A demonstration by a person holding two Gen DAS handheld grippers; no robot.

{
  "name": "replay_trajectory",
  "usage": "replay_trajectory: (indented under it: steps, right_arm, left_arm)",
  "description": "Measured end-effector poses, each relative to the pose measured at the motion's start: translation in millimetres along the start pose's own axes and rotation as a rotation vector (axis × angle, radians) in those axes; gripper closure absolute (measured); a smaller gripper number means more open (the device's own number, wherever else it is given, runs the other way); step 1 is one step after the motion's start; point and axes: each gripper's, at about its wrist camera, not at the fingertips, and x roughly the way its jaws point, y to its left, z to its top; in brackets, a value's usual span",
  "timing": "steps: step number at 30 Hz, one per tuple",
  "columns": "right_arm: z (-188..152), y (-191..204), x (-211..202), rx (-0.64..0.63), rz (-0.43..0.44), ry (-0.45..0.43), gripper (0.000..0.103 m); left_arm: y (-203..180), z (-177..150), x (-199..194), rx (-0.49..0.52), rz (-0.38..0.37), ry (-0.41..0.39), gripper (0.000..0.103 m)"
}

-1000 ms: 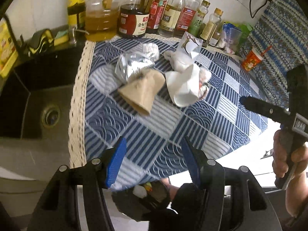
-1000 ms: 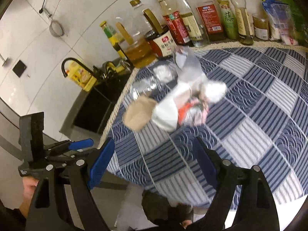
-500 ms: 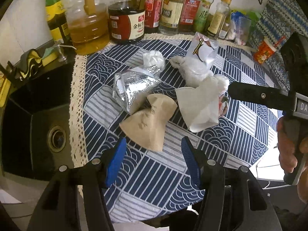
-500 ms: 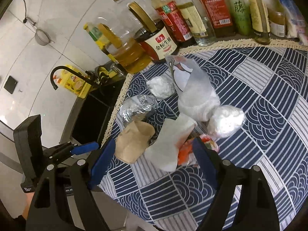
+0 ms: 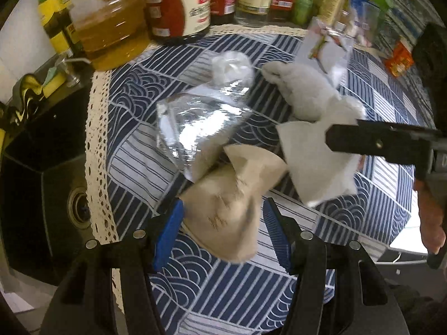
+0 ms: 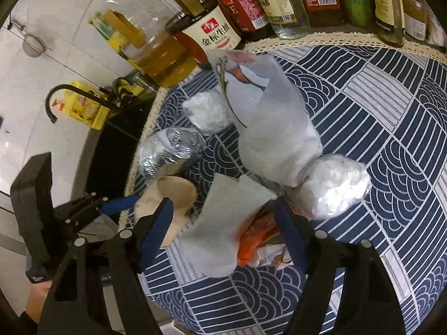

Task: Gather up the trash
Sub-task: 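Grasp the tan paper cup with the left tool while the right tool grasps the white paper cup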

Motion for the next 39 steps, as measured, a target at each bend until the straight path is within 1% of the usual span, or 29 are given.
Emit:
replay_trajectory:
  steps: [1, 2, 6, 8, 11, 12, 14, 15, 22, 23, 27, 39]
  right_arm:
    - [1.0, -0.4, 1.9, 0.000, 0.001, 0.003, 0.031]
    - [1.5, -0.2, 3.6, -0.001, 0.001, 0.007, 0.035]
    - [4.7, 0.6, 9.7, -0.010, -0.008, 0.025, 0.037]
    - [6.5, 2.0, 11.9, -0.019, -0.016, 0.031, 0.048]
    - [8.4, 2.5, 17.9, -0.022, -0.032, 0.056, 0.055]
    - [8.5, 2.5, 18.9, -0.026, -0.039, 0.058, 0.055]
    - [8.6, 2.8, 18.9, -0.030, -0.045, 0.056, 0.061]
    - [8.9, 2.4, 18.5, -0.030, -0.045, 0.057, 0.062]
    - [9.0, 4.6, 11.4, -0.032, -0.021, 0.039, 0.072]
    - [8.3, 5.1, 10.1, -0.032, -0.013, 0.037, 0.079]
    - [7.2, 9.4, 6.6, -0.032, 0.007, 0.033, 0.079]
    - [-8.1, 24.3, -10.9, -0.042, 0.025, 0.008, 0.080]
  left_arm:
    - [2.2, 0.0, 1.3, -0.009, -0.005, 0.002, 0.046]
    - [2.7, 0.0, 2.2, -0.007, -0.003, 0.003, 0.046]
    - [3.2, 2.7, 5.8, 0.018, 0.003, 0.010, 0.046]
    - [1.1, 4.8, 6.7, 0.043, 0.009, 0.012, 0.046]
    - [-2.6, 6.7, 8.3, 0.077, 0.026, 0.015, 0.046]
    - [-4.1, 6.2, 8.5, 0.093, 0.034, 0.016, 0.046]
    - [-3.5, 5.5, 8.8, 0.098, 0.031, 0.014, 0.046]
    - [-3.2, 5.3, 9.0, 0.100, 0.029, 0.017, 0.046]
    - [-4.2, 4.5, 1.8, 0.112, 0.026, -0.009, 0.059]
    - [-4.8, 4.2, 0.7, 0.113, 0.026, -0.011, 0.060]
    - [-4.7, 1.6, -5.1, 0.109, 0.020, -0.024, 0.065]
    - [-3.6, -16.8, -21.1, 0.071, 0.003, -0.050, 0.066]
